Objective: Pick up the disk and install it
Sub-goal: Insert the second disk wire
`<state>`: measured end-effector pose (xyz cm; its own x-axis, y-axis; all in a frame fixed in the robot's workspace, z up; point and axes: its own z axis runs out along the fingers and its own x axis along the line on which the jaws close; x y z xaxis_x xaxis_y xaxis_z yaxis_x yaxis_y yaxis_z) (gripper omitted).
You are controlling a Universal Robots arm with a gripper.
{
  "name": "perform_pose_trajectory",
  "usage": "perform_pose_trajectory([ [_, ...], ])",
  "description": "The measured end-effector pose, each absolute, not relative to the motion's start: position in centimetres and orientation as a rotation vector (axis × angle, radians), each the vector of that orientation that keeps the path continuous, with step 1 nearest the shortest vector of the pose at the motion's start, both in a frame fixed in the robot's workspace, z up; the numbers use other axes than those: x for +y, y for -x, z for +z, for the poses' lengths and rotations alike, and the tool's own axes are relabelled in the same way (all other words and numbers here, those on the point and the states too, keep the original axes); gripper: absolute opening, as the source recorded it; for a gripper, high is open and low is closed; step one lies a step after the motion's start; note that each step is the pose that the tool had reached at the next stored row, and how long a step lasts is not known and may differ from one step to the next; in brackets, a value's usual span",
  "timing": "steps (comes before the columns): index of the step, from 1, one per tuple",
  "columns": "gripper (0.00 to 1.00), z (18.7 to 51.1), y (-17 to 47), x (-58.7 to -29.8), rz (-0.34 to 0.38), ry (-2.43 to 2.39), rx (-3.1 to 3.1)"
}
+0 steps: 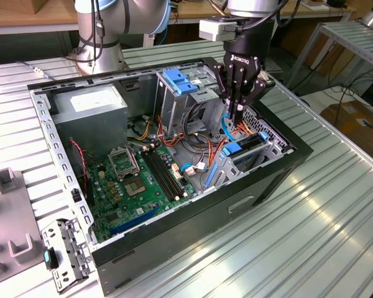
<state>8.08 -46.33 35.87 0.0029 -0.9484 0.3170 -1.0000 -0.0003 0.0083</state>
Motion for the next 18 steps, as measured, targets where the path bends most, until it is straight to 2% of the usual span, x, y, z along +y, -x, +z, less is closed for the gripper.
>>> perform_pose_trajectory([
  [18,0.16,35.87,-7.91,-46.35,0.324,-2.045,-2.042],
])
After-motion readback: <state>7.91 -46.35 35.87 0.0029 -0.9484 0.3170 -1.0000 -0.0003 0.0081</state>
